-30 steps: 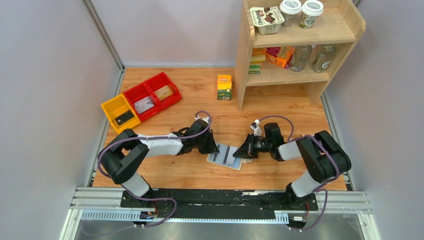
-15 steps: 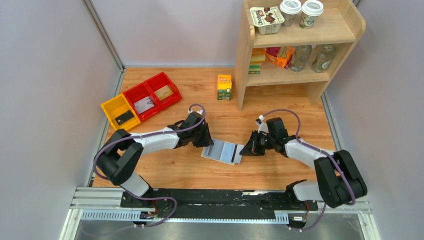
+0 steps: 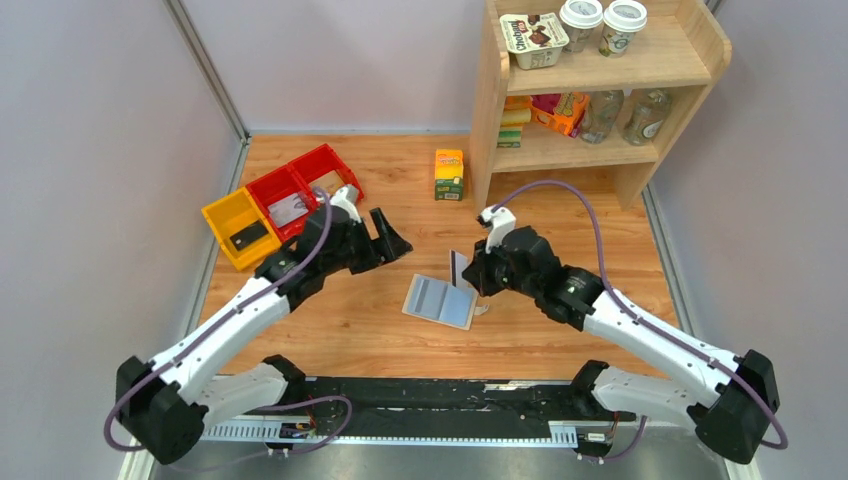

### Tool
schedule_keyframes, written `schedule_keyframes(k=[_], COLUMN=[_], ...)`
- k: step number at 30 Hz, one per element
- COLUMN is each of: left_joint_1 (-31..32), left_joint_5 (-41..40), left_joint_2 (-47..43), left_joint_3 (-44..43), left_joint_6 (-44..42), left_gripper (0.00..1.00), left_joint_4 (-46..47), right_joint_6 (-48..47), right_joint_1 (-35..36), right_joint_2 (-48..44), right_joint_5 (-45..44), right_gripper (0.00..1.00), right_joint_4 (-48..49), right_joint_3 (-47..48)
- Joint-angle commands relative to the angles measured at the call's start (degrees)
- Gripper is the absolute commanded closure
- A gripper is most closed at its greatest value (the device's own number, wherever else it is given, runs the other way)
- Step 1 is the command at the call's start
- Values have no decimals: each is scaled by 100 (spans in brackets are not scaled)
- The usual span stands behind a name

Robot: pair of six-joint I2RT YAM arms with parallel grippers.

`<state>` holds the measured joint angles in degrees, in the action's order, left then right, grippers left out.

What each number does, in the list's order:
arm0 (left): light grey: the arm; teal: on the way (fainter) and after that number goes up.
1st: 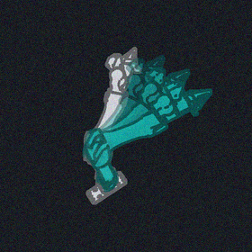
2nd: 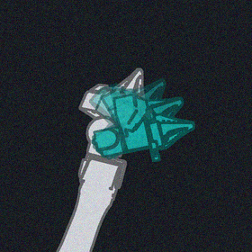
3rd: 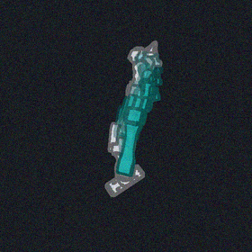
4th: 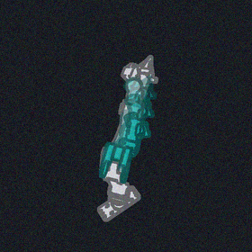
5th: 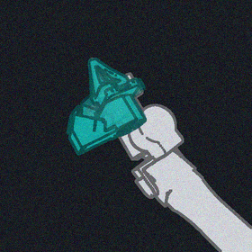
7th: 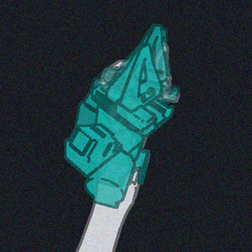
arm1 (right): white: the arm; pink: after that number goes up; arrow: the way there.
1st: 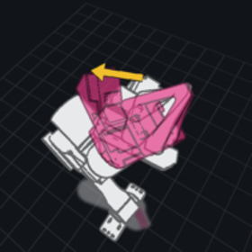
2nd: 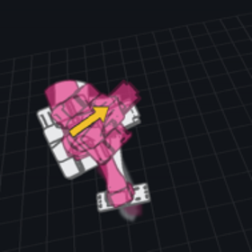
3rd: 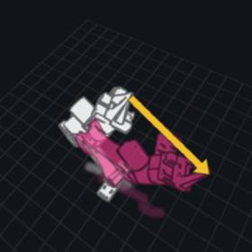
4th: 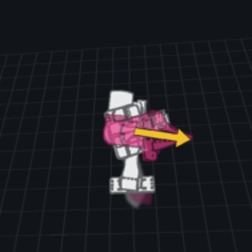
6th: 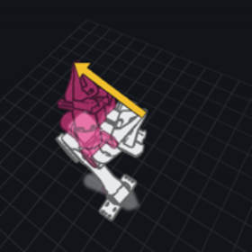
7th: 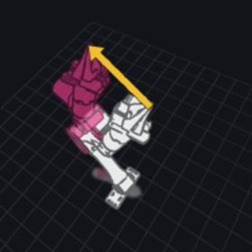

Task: Take the credit cards out of the card holder
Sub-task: Place the credit card in the storage box.

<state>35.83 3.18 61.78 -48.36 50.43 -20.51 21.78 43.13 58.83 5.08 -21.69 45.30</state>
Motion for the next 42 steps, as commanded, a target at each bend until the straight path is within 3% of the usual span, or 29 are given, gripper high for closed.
schedule_keyframes(k=[1, 8, 11, 20, 28, 32, 34, 36, 38, 40, 42], left_joint_1=[-305, -305, -305, -235, -24, -24, -24, -24, -24, -24, -33], left_joint_5=[841, 1325, 1527, 1343, 1291, 1247, 1229, 1176, 1106, 1018, 939], left_joint_2=[-701, -1142, -1089, -852, -536, -465, -491, -535, -579, -623, -649], left_joint_3=[151, 274, 397, 423, 652, 696, 723, 766, 810, 828, 811], left_joint_6=[581, 1336, 1574, 1697, 1865, 1847, 1821, 1751, 1646, 1505, 1225], left_gripper=[11, 16, 19, 22, 34, 53, 77, 92, 100, 100, 100], left_joint_4=[-260, -7, 275, 355, 829, 944, 953, 944, 935, 848, 777], right_joint_6=[-1051, -2528, -3003, -3663, -4172, -4200, -4200, -4156, -4068, -3928, -3743], right_joint_1=[1142, 2671, 3077, 3640, 3957, 4001, 4001, 4001, 4001, 4001, 3992], right_joint_2=[-12, 559, 901, 1570, 2229, 2370, 2396, 2379, 2370, 2362, 2326], right_joint_5=[-2561, -4522, -4972, -5667, -6159, -6238, -6247, -6230, -6142, -6028, -5870], right_gripper=[100, 100, 100, 100, 100, 100, 100, 100, 100, 99, 90], right_joint_4=[243, 1455, 1834, 2590, 2916, 2969, 2969, 2960, 2934, 2873, 2802], right_joint_3=[269, 172, 225, 383, 612, 647, 629, 621, 612, 612, 621])
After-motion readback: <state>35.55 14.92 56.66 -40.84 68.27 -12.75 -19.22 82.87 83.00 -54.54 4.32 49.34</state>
